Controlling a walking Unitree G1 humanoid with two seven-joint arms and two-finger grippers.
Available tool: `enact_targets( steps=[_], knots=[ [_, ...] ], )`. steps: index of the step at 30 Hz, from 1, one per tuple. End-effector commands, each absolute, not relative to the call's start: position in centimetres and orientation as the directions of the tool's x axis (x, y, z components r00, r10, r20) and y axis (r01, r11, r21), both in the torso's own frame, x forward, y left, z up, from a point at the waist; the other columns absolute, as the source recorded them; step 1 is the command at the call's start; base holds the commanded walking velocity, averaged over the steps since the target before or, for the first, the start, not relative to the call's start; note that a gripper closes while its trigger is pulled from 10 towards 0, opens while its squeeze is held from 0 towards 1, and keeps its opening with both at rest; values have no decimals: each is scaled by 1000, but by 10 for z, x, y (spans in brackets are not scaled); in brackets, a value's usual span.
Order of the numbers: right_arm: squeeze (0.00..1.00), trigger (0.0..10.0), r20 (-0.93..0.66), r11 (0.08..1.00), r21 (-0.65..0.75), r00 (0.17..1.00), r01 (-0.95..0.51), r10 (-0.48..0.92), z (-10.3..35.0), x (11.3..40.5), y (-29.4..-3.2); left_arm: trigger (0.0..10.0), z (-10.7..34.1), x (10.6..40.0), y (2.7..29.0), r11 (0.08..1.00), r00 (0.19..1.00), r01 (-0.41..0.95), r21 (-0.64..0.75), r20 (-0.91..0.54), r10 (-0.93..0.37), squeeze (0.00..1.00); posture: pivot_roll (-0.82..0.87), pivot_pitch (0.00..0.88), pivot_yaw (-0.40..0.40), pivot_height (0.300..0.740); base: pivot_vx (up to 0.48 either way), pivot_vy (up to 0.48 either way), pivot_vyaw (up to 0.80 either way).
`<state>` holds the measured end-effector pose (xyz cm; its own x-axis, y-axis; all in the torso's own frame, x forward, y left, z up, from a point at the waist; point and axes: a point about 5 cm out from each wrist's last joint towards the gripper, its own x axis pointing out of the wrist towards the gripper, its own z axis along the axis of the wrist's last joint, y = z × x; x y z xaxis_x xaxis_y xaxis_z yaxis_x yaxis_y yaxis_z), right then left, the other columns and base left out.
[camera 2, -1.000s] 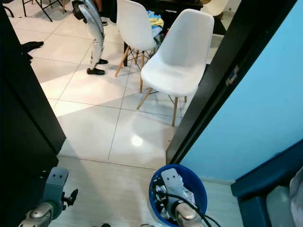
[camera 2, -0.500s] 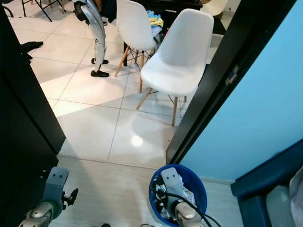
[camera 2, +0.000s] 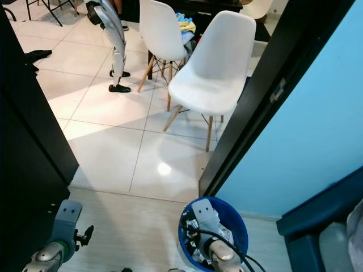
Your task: Clean up the room
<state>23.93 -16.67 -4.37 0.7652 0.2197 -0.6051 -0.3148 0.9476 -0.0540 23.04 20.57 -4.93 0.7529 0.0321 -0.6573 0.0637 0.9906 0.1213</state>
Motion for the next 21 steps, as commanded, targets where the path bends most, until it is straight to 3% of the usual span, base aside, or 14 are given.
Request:
enact_targets(
  steps=[1, 4, 21],
  knots=[
    [0, 10000, -622, 950, -52, 754, -307, 210, -48, 234, -169, 10000, -53, 227, 205, 989, 739, 73, 126, -672, 31, 0, -115, 56, -12, 740, 0, 0, 0],
    [0, 10000, -625, 948, -54, 751, -314, 213, -48, 233, -169, 10000, -53, 227, 204, 989, 739, 73, 128, -673, 32, 0, -115, 61, -13, 740, 0, 0, 0],
    [0, 10000, -628, 949, -52, 749, -311, 211, -49, 232, -169, 10000, -55, 223, 205, 989, 734, 62, 131, -678, 44, 0, -110, 67, -13, 740, -281, 0, 0]
  ],
)
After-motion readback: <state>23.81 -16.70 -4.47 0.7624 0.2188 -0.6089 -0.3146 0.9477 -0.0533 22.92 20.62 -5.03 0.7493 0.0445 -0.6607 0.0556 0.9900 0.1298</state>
